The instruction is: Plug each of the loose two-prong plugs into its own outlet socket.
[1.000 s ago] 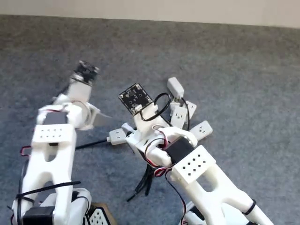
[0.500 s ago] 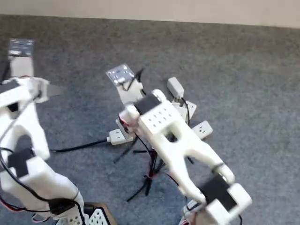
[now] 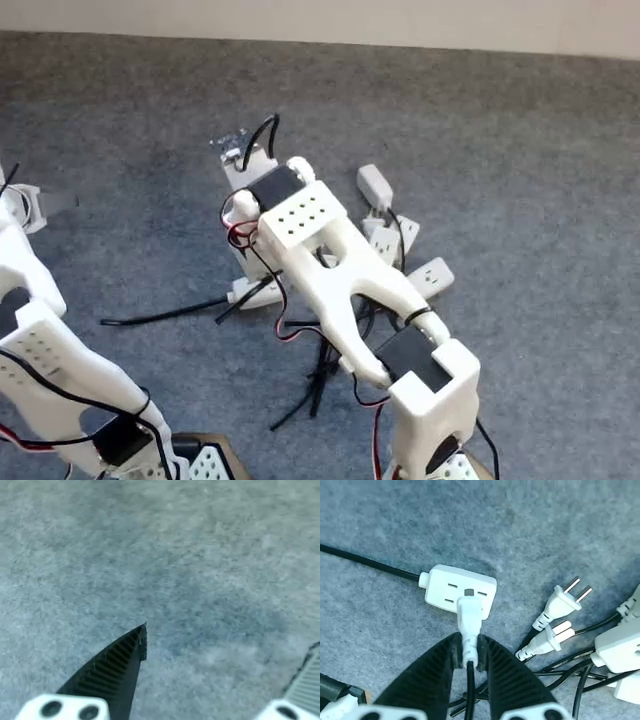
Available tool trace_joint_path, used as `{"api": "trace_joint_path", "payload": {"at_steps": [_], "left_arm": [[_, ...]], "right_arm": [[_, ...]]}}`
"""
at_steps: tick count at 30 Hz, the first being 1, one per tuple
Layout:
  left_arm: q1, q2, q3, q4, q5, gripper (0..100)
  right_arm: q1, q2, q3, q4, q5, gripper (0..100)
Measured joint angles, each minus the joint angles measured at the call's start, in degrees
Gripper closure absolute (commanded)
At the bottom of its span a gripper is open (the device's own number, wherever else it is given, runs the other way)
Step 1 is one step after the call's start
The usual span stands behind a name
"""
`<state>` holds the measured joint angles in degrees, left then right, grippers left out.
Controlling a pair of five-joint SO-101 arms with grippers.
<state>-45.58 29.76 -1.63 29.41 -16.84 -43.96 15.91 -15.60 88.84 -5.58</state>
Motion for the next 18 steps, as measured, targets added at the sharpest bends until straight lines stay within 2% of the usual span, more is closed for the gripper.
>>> {"api": "trace_joint_path", "payload": {"at_steps": [12, 18], "left_arm": [[0.0, 1.05, 0.0, -1.58, 0.0, 55], [0.0, 1.05, 0.0, -1.58, 0.0, 55]], "right_arm": [[0.0, 0.26, 0.0, 0.7, 0.0, 99.3], [0.35, 5.45, -0.26, 0.88, -1.14, 99.3]]}}
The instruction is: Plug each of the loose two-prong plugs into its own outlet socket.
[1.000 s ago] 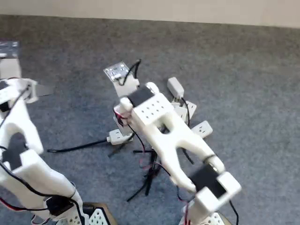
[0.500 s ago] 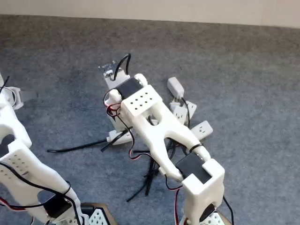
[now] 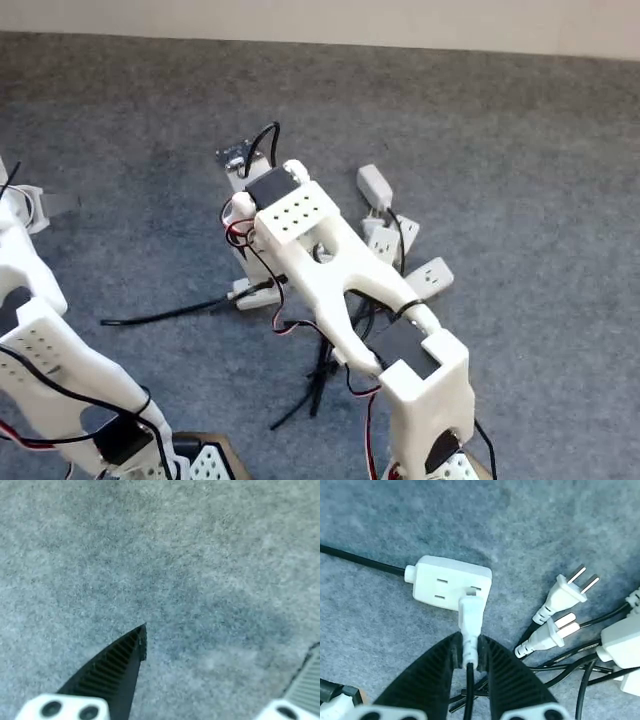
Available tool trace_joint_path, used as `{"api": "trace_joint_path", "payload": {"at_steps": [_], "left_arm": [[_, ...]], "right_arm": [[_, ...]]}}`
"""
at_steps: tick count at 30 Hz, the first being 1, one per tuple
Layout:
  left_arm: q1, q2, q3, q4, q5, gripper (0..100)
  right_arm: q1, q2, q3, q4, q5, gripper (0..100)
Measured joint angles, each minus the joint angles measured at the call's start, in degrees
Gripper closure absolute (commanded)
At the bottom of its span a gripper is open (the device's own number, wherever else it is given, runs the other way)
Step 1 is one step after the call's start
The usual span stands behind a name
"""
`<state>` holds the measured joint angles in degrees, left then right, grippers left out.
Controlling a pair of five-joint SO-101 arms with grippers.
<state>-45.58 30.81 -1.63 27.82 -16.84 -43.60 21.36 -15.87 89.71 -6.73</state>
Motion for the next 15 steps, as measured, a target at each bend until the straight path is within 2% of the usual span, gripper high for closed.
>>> {"api": "trace_joint_path", "payload": {"at_steps": [15], "left_arm": [[0.0, 0.0, 0.0, 0.0, 0.0, 55]], "right_arm": [[1.14, 1.14, -1.76, 0.7, -0.35, 99.3]]}}
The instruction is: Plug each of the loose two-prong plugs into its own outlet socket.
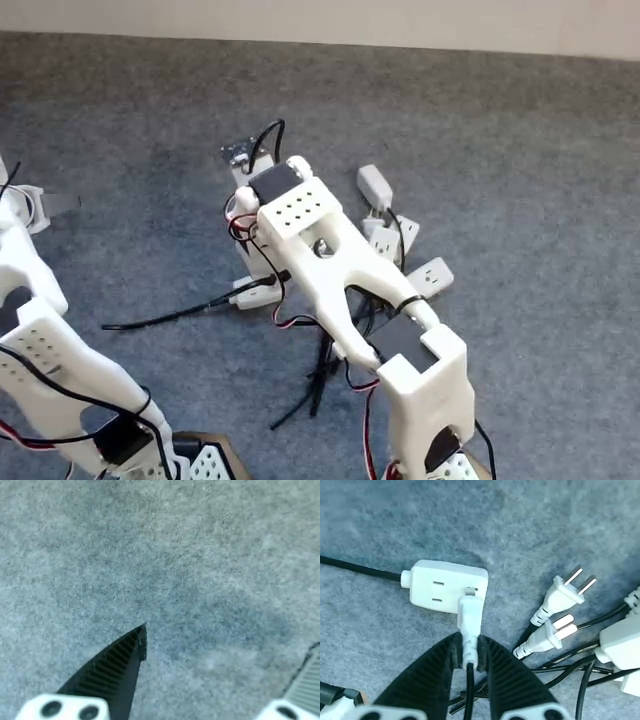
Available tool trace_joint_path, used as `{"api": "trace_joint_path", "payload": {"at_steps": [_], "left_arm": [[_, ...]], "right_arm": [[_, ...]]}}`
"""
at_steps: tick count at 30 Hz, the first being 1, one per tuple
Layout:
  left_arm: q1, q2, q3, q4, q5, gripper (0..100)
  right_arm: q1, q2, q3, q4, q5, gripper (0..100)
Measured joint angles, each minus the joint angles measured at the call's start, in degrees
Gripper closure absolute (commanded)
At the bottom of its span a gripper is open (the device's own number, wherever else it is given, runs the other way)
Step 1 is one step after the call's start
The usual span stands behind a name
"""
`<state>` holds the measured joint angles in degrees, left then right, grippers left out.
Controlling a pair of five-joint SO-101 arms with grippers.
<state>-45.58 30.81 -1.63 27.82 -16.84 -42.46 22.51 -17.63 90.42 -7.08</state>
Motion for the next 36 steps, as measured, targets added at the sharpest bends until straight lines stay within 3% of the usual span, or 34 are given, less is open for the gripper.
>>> {"api": "trace_joint_path", "payload": {"at_steps": [23, 27, 31, 36], "left_arm": [[2.29, 0.0, -0.35, 0.62, 0.0, 55], [4.04, -0.62, -5.63, 11.16, 0.0, 55], [7.65, -4.4, -14.59, 29.89, 0.0, 55], [13.98, -7.12, -27.25, 53.45, -0.35, 55]], "right_arm": [[0.35, 12.48, -3.16, -2.9, 0.0, 97.7], [-0.35, 9.23, -6.24, -1.93, 0.88, 88.9], [-2.11, 4.13, -8.0, 0.18, 2.64, 83.2], [-2.46, -6.51, -8.97, 3.34, 4.84, 83.1]]}}
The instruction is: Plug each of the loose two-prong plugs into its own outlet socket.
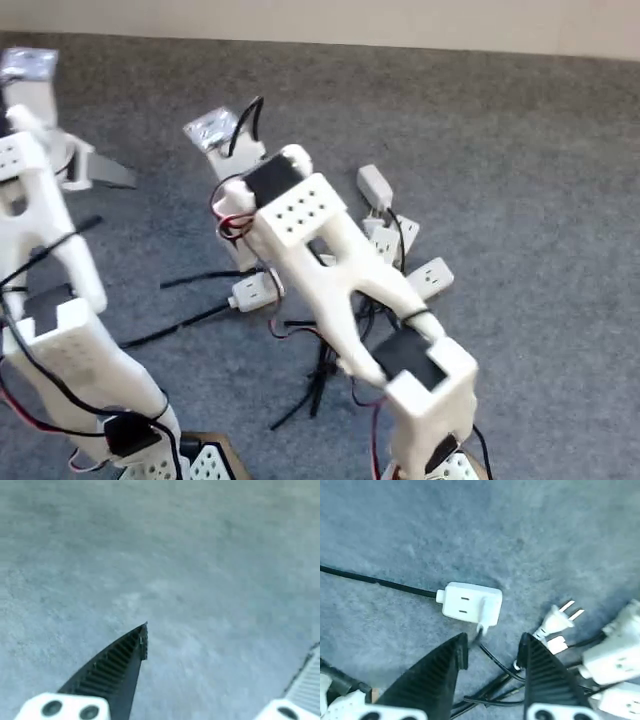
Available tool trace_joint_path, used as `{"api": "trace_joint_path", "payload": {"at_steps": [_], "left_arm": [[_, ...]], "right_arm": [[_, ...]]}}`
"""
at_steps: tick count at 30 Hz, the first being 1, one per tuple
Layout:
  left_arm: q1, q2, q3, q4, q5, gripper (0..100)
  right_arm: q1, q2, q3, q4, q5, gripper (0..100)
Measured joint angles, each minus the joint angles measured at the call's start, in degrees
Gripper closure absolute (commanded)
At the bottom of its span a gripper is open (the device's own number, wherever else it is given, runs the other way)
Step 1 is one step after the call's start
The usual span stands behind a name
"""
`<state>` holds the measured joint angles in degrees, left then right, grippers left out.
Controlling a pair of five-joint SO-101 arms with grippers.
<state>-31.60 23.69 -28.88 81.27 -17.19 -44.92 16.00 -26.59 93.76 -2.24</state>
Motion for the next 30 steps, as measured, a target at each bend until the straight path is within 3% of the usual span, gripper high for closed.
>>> {"api": "trace_joint_path", "payload": {"at_steps": [4, 6, 12, 19, 23, 30], "left_arm": [[7.03, -0.53, -4.66, 15.74, -9.23, 55], [9.93, -0.7, -3.43, 18.99, -11.52, 55], [15.21, -0.79, 3.52, 20.31, -17.67, 61], [24.35, -0.79, 14.77, 20.4, -28.66, 62], [29.71, -0.79, 19.16, 20.4, -30.86, 62], [38.07, -0.79, 25.32, 17.67, -29.71, 62]], "right_arm": [[4.22, -8.7, 0.0, 1.23, 0.44, 83.1], [7.38, -13.89, 0.97, 1.23, 1.58, 83.1], [12.48, -33.23, 18.9, -6.51, 2.9, 83.1], [17.58, -58.2, 65.32, -29.45, 5.54, 83.1], [20.66, -69.8, 87.65, -35.52, 8.7, 83.1], [22.15, -80.88, 100.48, -38.24, 10.37, 83.1]]}}
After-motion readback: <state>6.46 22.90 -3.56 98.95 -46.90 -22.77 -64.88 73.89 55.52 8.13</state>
